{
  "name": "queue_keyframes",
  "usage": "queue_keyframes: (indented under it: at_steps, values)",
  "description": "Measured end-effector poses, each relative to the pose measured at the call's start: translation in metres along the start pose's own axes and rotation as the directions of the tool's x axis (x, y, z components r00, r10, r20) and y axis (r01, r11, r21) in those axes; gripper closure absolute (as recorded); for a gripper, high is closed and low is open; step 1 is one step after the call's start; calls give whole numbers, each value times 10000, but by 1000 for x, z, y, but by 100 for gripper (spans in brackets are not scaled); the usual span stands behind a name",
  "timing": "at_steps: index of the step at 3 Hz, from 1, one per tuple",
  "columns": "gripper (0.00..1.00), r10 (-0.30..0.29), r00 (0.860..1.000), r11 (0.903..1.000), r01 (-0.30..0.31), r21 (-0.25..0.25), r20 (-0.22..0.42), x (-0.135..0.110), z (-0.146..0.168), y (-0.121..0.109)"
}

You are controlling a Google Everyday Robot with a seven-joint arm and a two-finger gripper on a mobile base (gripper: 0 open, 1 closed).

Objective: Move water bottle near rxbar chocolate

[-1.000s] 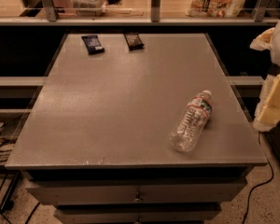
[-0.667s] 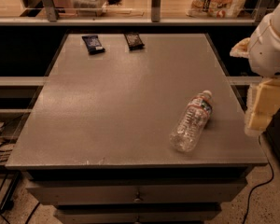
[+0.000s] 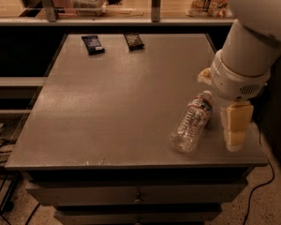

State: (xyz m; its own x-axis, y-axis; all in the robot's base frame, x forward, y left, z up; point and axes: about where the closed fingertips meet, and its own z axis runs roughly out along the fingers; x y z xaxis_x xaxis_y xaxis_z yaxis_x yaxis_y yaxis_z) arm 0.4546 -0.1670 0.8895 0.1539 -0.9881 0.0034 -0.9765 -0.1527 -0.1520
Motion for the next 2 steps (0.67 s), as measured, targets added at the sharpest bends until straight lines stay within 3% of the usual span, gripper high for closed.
queue_keyframes:
  at_steps: [1,2]
  values:
    - [0,-238,9996,9976,248,-650,163,-5,29,-1]
    - [18,-304,9986,9917,354,-1236,424,-11,49,1]
